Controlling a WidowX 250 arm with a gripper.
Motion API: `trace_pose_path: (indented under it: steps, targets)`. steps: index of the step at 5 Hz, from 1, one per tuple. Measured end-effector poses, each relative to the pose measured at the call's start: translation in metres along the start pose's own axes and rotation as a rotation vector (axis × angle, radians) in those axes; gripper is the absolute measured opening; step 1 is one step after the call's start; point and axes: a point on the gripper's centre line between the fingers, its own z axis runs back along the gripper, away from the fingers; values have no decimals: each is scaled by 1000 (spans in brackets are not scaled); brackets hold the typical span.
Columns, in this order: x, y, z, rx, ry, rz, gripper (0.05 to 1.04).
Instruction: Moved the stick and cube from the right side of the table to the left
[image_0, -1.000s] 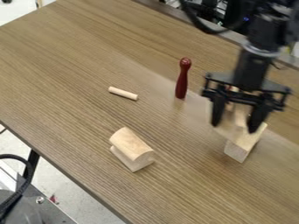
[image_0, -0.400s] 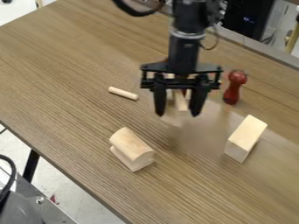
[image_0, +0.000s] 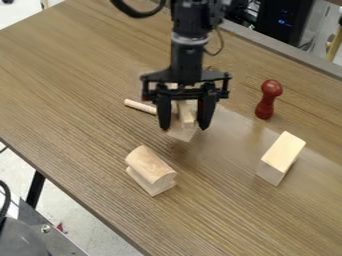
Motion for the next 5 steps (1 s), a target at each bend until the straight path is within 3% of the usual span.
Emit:
trace_pose_path:
  steps: [2,3,4,5]
  targets:
    - [13,0,-13,3,-41,10,765]
    - [12,2,-16,38,-49,26,994]
    - [2,1,9,49,-96,33,1001]
    - [-15,-6,50,34,-166,39,1001]
